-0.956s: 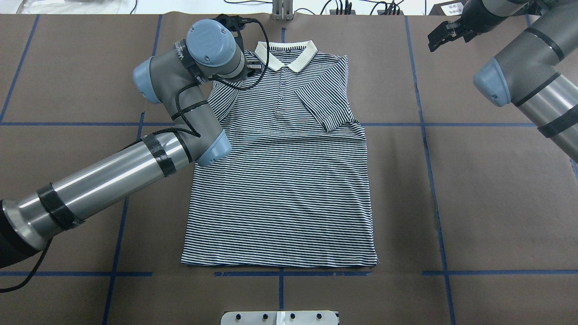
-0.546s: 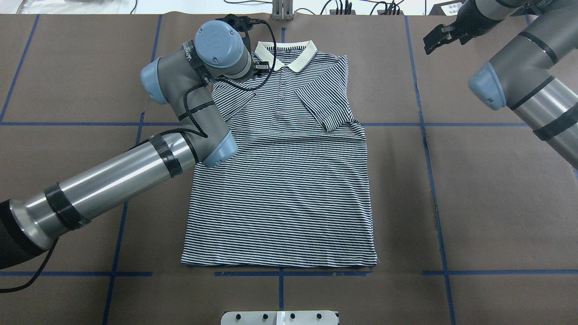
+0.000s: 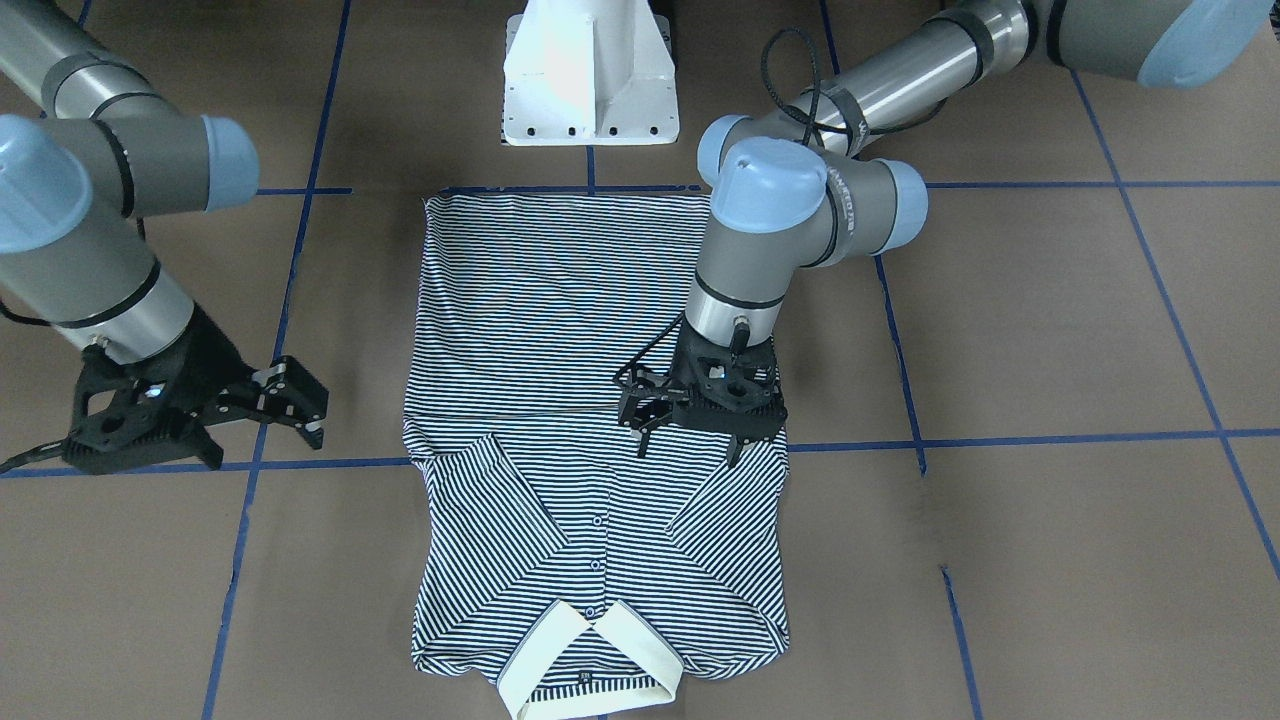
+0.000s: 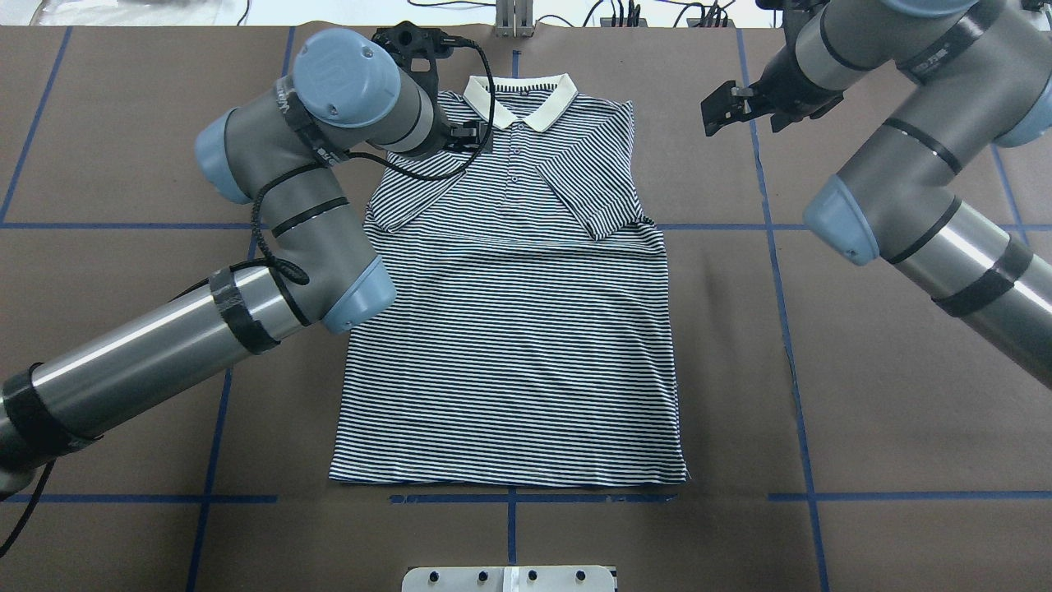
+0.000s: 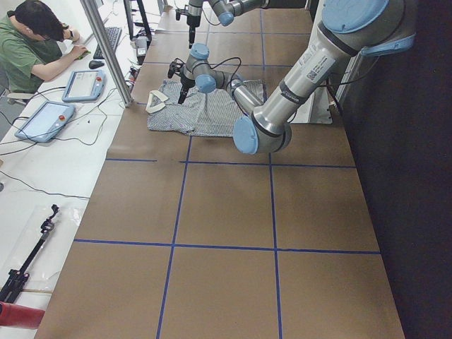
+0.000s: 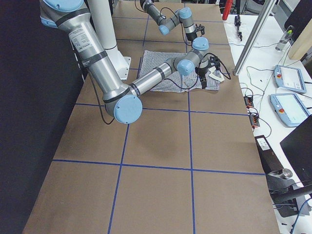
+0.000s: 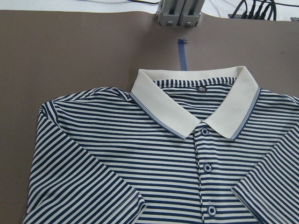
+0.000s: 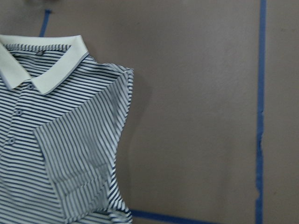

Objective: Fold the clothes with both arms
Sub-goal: 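Release the sleeve and move both grippers to the shirt hem corners, then grasp both hem corners nearest the robot with both grippers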

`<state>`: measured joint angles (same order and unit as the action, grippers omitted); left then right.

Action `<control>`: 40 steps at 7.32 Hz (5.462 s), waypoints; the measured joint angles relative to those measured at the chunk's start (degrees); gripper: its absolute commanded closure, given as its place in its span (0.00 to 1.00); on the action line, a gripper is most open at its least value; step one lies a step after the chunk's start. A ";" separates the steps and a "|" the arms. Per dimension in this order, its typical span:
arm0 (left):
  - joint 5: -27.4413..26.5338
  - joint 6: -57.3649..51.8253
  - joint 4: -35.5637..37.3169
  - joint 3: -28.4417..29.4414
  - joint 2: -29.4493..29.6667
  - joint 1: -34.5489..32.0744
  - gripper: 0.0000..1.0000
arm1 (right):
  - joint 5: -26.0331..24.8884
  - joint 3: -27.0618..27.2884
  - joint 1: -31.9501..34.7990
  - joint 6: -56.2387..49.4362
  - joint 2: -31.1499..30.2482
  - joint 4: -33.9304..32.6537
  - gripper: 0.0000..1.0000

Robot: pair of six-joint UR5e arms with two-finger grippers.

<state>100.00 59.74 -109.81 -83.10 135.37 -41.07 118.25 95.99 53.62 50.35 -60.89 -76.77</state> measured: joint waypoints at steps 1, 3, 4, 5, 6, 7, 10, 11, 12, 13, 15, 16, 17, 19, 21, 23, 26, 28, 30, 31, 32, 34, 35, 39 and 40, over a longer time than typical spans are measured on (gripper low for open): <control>0.73 -0.39 3.54 -7.71 -3.62 0.35 0.00 | -2.74 5.96 -4.39 6.77 -2.66 -0.28 0.00; 3.42 0.63 5.37 -19.98 -10.97 4.40 0.00 | -12.25 16.99 -16.62 21.38 -10.06 -0.50 0.03; 3.76 3.05 5.61 -24.47 -14.73 7.22 0.00 | -19.09 21.39 -24.17 27.04 -13.68 -0.55 0.15; 3.08 5.29 5.68 -28.17 -18.95 10.12 0.00 | -24.44 24.84 -30.90 31.92 -16.87 -0.57 0.18; 1.99 7.05 5.68 -31.10 -23.16 12.80 0.19 | -28.74 26.68 -36.23 36.31 -18.88 -0.57 0.17; 1.33 9.54 5.59 -33.17 -27.41 15.30 0.34 | -32.65 27.52 -40.46 38.98 -19.96 -0.60 0.17; -2.76 19.49 5.35 -34.32 -34.25 22.90 0.38 | -35.68 27.89 -43.93 40.47 -20.79 -0.60 0.16; -3.41 20.29 5.30 -34.13 -35.53 24.43 0.40 | -35.82 27.93 -44.16 40.51 -20.80 -0.59 0.16; -3.67 20.67 5.25 -34.00 -36.31 25.54 0.47 | -35.87 27.93 -44.25 40.52 -20.80 -0.58 0.16; -3.75 21.10 5.25 -33.85 -36.58 26.49 0.50 | -35.97 27.93 -44.27 40.57 -20.83 -0.56 0.16; -3.68 21.74 5.28 -33.36 -36.41 28.22 0.54 | -36.32 27.94 -44.37 40.68 -20.90 -0.50 0.16; -3.62 21.87 5.25 -33.20 -36.26 28.51 0.54 | -36.56 27.94 -44.49 40.72 -20.92 -0.49 0.16; -3.57 21.92 5.23 -33.11 -36.14 28.62 0.54 | -36.90 27.94 -44.66 40.76 -20.93 -0.49 0.16; -3.51 21.97 5.22 -32.94 -35.95 28.70 0.56 | -37.17 27.94 -44.79 40.79 -20.96 -0.45 0.16; -3.49 21.99 5.22 -32.49 -35.68 28.71 0.56 | -37.38 27.94 -44.86 40.84 -21.01 -0.48 0.16; -3.53 21.94 5.22 -32.00 -35.58 28.68 0.62 | -37.99 27.94 -45.03 40.87 -21.02 -0.47 0.16; -3.57 21.95 5.22 -31.41 -35.28 28.59 1.00 | -38.26 27.86 -45.19 40.88 -21.03 -0.46 0.16; -3.60 21.86 5.24 -31.39 -35.20 28.46 1.00 | -38.27 27.77 -45.29 40.88 -21.05 -0.47 0.29; -3.60 21.77 5.29 -31.95 -35.10 27.92 1.00 | -40.77 27.43 -47.23 44.59 -21.07 -0.63 0.40; -3.59 21.75 5.30 -32.26 -35.05 27.58 1.00 | -43.24 26.92 -49.08 48.40 -21.05 -1.42 0.41; -3.58 21.76 5.30 -32.59 -34.92 27.32 1.00 | -44.96 26.29 -50.35 50.67 -21.02 -2.79 0.41; -3.54 21.87 5.30 -32.83 -34.45 27.20 1.00 | -46.50 24.67 -51.19 52.23 -21.09 -4.32 0.41; -3.47 21.90 5.31 -32.83 -34.32 27.19 1.00 | -46.71 24.01 -51.22 52.25 -21.15 -4.52 0.41; -3.35 21.91 5.30 -32.76 -34.30 27.16 1.00 | -47.29 22.08 -51.32 52.05 -21.08 -4.62 0.43; -3.33 21.91 5.31 -32.75 -34.32 27.10 1.00 | -47.55 21.61 -51.33 52.00 -20.98 -4.62 0.54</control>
<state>96.67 81.65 -104.50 -115.85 101.06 -13.97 70.70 117.60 2.29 102.35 -81.87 -81.39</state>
